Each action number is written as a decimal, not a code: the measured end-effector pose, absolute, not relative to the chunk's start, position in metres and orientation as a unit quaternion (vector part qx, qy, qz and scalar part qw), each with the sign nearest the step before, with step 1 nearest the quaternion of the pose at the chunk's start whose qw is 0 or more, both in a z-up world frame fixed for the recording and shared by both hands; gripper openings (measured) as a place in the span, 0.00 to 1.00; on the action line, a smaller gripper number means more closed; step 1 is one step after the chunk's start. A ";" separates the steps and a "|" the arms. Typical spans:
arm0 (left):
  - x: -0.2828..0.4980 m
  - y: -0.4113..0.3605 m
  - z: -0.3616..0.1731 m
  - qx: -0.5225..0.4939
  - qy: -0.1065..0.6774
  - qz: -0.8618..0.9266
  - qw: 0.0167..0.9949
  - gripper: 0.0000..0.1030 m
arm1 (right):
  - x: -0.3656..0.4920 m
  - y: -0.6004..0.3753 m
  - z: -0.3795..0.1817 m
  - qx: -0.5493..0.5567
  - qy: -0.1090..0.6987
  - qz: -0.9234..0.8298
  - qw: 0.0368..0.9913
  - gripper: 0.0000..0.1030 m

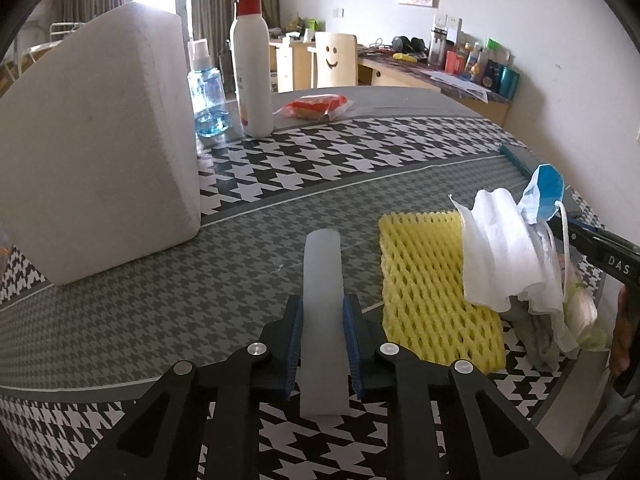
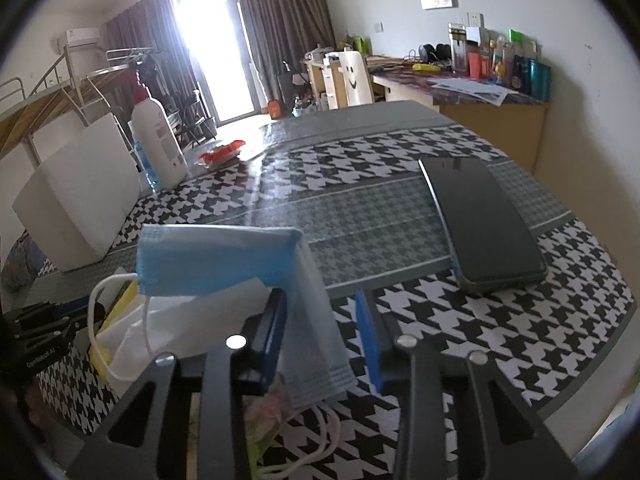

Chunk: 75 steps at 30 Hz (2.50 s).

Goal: Organize soft objects
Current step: 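Close the right tool on the blue face mask and lift it, then carry the tube in the left tool while the right tool carries the mask toward the foam box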

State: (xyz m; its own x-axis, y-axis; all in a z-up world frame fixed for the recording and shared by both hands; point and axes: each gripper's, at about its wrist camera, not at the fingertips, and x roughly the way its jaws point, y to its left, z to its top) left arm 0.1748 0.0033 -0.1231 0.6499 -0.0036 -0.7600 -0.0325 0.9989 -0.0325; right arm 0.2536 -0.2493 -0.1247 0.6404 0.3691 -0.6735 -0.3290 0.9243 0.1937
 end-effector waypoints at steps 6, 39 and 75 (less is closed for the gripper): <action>0.175 0.004 -0.123 -0.022 0.420 0.006 0.907 0.22 | 0.255 -0.246 -0.128 0.018 0.385 0.191 0.903 0.20; 0.143 0.006 -0.079 -0.031 0.343 -0.029 0.938 0.15 | 0.230 -0.252 -0.075 0.048 0.303 0.208 0.929 0.07; 0.118 0.037 -0.017 -0.028 0.254 0.002 0.967 0.15 | 0.218 -0.208 -0.036 0.031 0.248 0.268 0.930 0.07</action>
State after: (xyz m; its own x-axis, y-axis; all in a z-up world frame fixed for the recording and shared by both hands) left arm 0.1176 0.0375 -0.0174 0.8712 -0.0094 -0.4909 -0.0190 0.9984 -0.0529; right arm 0.2184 -0.2082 -0.0359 0.7332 0.5148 -0.4442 -0.4841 0.8540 0.1907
